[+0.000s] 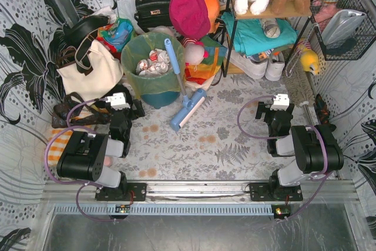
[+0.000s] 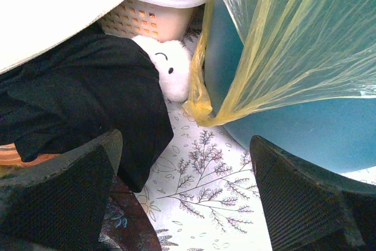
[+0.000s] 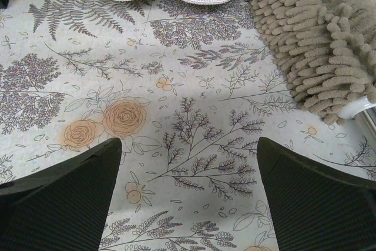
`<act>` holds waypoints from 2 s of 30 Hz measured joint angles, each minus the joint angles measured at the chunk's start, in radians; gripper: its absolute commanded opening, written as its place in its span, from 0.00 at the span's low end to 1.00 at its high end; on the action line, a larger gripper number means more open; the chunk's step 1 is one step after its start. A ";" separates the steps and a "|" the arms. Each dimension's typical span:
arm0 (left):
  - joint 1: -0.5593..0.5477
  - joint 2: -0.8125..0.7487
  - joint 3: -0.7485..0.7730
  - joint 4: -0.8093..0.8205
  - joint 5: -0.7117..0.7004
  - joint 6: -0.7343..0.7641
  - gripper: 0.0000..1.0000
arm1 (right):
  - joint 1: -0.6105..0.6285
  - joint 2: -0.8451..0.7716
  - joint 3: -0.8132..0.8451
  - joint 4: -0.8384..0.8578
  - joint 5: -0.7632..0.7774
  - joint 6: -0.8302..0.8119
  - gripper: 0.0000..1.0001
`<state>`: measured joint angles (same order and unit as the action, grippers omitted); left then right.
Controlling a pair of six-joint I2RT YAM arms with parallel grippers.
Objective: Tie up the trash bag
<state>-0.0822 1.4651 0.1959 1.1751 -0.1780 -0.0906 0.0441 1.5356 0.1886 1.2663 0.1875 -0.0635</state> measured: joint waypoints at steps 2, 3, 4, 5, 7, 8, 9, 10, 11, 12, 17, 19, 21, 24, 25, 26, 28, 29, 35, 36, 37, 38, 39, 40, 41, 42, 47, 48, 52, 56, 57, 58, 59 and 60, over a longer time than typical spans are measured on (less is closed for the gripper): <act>0.000 0.000 0.000 0.000 0.002 0.000 0.98 | 0.000 0.000 0.000 0.000 0.000 0.000 0.97; 0.000 0.000 0.000 0.000 0.003 0.000 0.98 | 0.000 0.000 0.000 0.000 0.000 0.000 0.97; 0.000 0.000 0.000 0.000 0.003 0.000 0.98 | 0.000 0.000 0.000 0.000 0.000 0.000 0.97; 0.000 0.000 0.000 0.000 0.003 0.000 0.98 | 0.000 0.000 0.000 0.000 0.000 0.000 0.97; 0.000 0.000 0.000 0.000 0.004 0.000 0.98 | 0.000 0.000 0.000 0.000 0.000 0.000 0.97; 0.000 0.000 0.000 -0.001 0.005 0.000 0.98 | 0.000 0.000 0.000 0.000 0.000 0.000 0.97; 0.000 0.000 0.000 -0.001 0.006 0.000 0.98 | 0.000 0.000 0.000 0.000 0.000 0.000 0.97; 0.000 0.000 0.000 -0.001 0.006 0.000 0.98 | 0.000 0.000 0.000 0.000 0.000 0.000 0.97; 0.000 0.000 0.000 -0.001 0.006 0.000 0.98 | 0.000 0.000 0.000 0.000 0.000 0.000 0.97; 0.000 0.000 0.000 -0.002 0.006 0.000 0.98 | 0.000 0.000 0.000 0.000 0.000 0.000 0.97; 0.000 0.000 0.000 -0.002 0.006 0.000 0.98 | 0.000 0.000 0.000 0.000 0.000 0.000 0.97; 0.000 0.000 0.000 -0.002 0.006 0.000 0.98 | 0.000 0.000 0.000 0.000 0.000 0.000 0.97; 0.000 0.000 0.000 -0.002 0.007 0.000 0.98 | 0.000 0.000 0.000 0.000 0.000 0.000 0.97; 0.000 0.000 0.000 -0.002 0.007 0.000 0.98 | 0.000 0.000 0.000 0.000 0.000 0.000 0.97; 0.000 0.000 0.000 -0.002 0.007 0.000 0.98 | 0.000 0.000 0.000 0.000 0.000 0.000 0.97; 0.000 0.000 0.000 -0.002 0.007 0.000 0.98 | 0.000 0.000 0.000 0.000 0.000 0.000 0.97; 0.000 0.000 0.000 -0.002 0.010 0.000 0.98 | 0.000 0.000 0.000 0.000 0.000 0.000 0.97; 0.000 0.000 0.000 -0.002 0.011 0.000 0.98 | 0.000 0.000 0.000 0.000 0.000 0.000 0.97; 0.000 0.000 0.000 -0.002 0.014 0.000 0.98 | 0.000 0.000 0.000 0.000 0.000 0.000 0.97; 0.000 0.000 0.000 -0.002 0.014 0.000 0.98 | 0.000 0.000 0.000 0.000 0.000 0.000 0.97; 0.000 0.000 0.000 -0.002 0.014 0.000 0.98 | 0.000 0.000 0.000 0.000 0.000 0.000 0.97; 0.000 0.000 0.000 -0.002 0.014 0.000 0.98 | 0.000 0.000 0.000 0.000 0.000 0.000 0.97; 0.000 0.000 0.000 -0.002 0.014 0.000 0.98 | 0.000 0.000 0.000 0.000 0.000 0.000 0.97; 0.000 0.000 0.000 -0.002 0.014 0.000 0.98 | 0.000 0.000 0.000 0.000 0.000 0.000 0.97; 0.000 0.000 0.000 -0.002 0.014 0.000 0.98 | 0.000 0.000 0.000 0.000 0.000 0.000 0.97; 0.000 0.000 0.000 -0.002 0.014 0.000 0.98 | 0.000 0.000 0.000 0.000 0.000 0.000 0.97; -0.001 -0.003 0.000 -0.005 0.013 0.002 0.98 | 0.000 0.000 0.000 -0.001 -0.001 0.000 0.97; -0.002 -0.010 0.000 -0.012 0.013 0.002 0.98 | 0.000 0.000 0.000 -0.002 -0.001 0.000 0.97; -0.015 -0.093 0.004 -0.093 -0.022 0.002 0.98 | 0.000 -0.026 0.004 -0.040 -0.002 0.000 0.97; -0.055 -0.233 0.035 -0.229 -0.128 -0.002 0.98 | 0.000 -0.116 0.053 -0.181 -0.008 -0.001 0.97; -0.067 -0.272 0.053 -0.275 -0.164 -0.006 0.98 | 0.000 -0.143 0.068 -0.214 -0.013 -0.002 0.97; -0.078 -0.305 0.070 -0.315 -0.197 -0.014 0.98 | 0.000 -0.167 0.079 -0.240 -0.021 -0.005 0.97; -0.088 -0.333 0.090 -0.358 -0.234 -0.024 0.98 | 0.000 -0.196 0.089 -0.273 -0.033 -0.005 0.97; -0.098 -0.362 0.121 -0.413 -0.269 -0.034 0.98 | 0.000 -0.224 0.099 -0.307 -0.047 -0.008 0.97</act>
<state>-0.1806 1.1034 0.3164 0.7620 -0.4473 -0.1246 0.0441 1.3117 0.2878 0.9592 0.1406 -0.0711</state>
